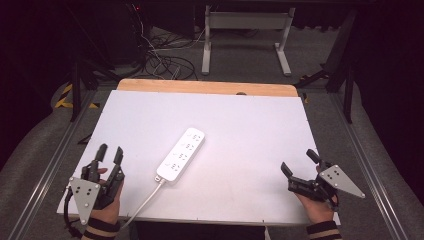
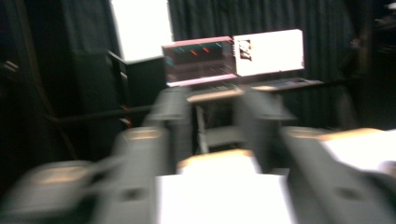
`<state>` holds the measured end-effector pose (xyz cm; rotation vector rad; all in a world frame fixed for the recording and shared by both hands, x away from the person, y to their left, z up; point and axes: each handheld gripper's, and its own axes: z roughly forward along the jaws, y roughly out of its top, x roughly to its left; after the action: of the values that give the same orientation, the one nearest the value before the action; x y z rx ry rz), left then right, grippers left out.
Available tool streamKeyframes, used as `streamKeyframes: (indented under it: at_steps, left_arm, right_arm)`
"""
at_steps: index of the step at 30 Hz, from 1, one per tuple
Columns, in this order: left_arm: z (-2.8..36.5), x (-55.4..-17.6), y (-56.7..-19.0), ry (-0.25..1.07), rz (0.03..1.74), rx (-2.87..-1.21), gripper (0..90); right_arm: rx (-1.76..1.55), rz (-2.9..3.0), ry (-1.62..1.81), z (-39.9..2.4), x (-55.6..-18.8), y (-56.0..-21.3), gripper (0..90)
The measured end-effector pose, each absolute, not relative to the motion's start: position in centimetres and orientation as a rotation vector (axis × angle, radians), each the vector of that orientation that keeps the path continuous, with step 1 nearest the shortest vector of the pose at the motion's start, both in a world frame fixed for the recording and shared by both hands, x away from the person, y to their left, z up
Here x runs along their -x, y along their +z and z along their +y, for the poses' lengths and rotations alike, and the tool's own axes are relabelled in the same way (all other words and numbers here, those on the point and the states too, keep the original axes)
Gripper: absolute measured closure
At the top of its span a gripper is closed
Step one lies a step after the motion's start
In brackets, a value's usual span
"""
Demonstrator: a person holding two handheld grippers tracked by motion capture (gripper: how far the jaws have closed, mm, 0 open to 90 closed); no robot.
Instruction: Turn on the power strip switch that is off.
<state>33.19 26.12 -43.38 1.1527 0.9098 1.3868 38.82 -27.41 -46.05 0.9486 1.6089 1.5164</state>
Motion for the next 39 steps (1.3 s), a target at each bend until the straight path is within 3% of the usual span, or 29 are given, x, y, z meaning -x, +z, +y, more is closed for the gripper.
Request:
streamKeyframes:
  at_steps: [1,4,39]
  left_arm:
    - [26.01,-33.35,-43.43,1.411,0.931,-1.143,18.2]
    - [25.95,-33.73,-43.39,1.436,0.986,-1.134,1.1]
    - [26.69,-34.07,-43.85,1.398,1.034,-1.127,0.9]
  right_arm:
    - [-0.948,1.609,1.516,-27.4,-38.83,-46.05,4.1]
    - [-0.948,1.61,1.516,-27.39,-38.83,-46.05,4.1]
    - [-0.954,1.605,1.532,-27.61,-38.55,-46.0,5.4]
